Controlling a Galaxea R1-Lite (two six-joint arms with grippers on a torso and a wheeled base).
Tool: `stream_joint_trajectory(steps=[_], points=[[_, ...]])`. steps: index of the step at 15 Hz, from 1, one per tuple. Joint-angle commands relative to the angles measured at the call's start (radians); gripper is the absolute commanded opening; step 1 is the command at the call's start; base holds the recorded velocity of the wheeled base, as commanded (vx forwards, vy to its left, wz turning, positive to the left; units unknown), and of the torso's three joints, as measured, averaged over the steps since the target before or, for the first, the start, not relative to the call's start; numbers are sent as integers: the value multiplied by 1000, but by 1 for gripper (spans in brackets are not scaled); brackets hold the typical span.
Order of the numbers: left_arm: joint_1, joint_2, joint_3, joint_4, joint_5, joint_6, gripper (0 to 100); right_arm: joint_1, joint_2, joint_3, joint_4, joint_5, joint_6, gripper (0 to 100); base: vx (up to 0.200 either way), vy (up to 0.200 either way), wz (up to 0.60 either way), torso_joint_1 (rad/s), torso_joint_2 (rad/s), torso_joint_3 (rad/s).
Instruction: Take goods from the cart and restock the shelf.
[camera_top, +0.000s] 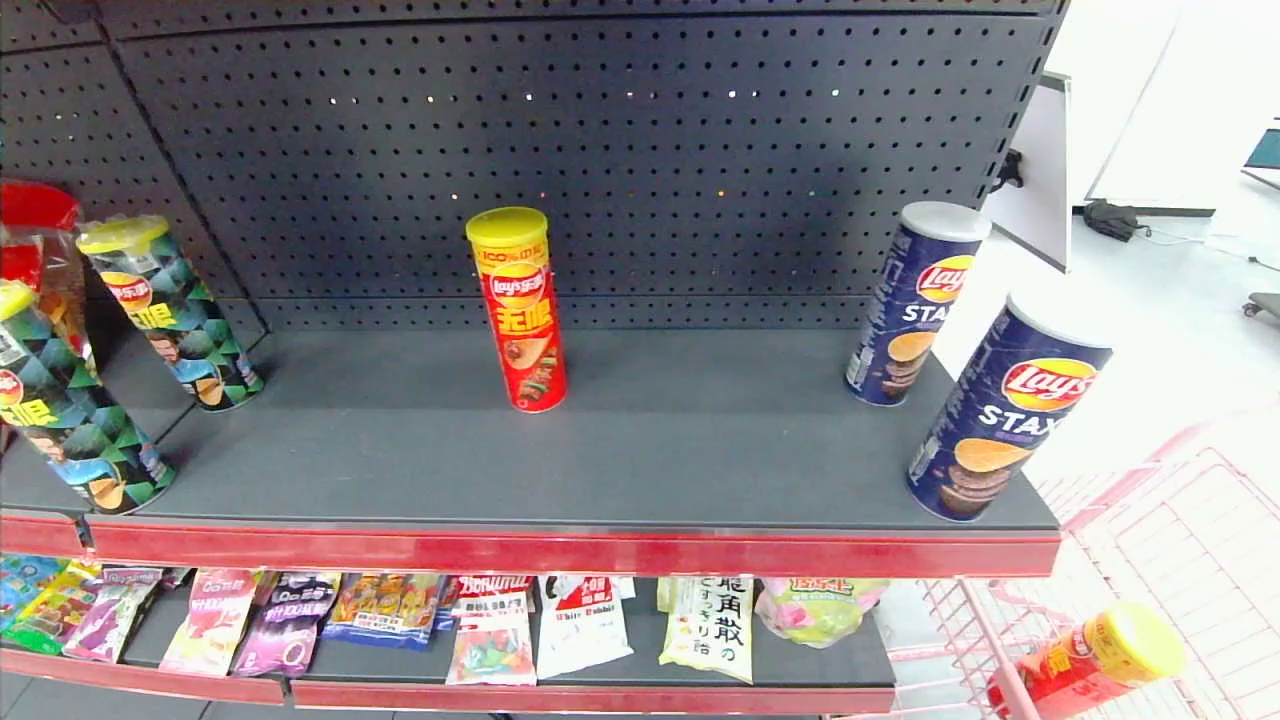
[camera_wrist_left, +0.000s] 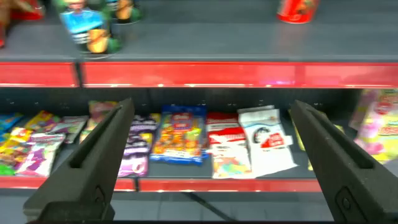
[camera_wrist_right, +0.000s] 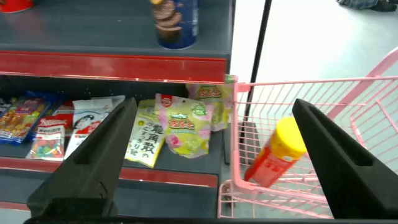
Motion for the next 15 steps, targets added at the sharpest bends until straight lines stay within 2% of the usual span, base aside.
stream_joint_trajectory(steps=[1, 4, 9, 15], points=[[-1, 1, 0, 0, 0, 0, 100, 1, 1, 0, 0, 1, -1, 100, 0, -200, 0, 2, 2, -2], [0, 1, 0, 0, 0, 0, 100, 1, 1, 0, 0, 1, -1, 100, 0, -200, 0, 7, 2, 1], [0, 1, 0, 1, 0, -5, 100, 1, 1, 0, 0, 1, -1, 100, 0, 0, 0, 0, 0, 0], [-1, 1, 0, 1, 0, -5, 100, -1, 1, 0, 0, 1, -1, 100, 0, 0, -600, 6, 3, 1]])
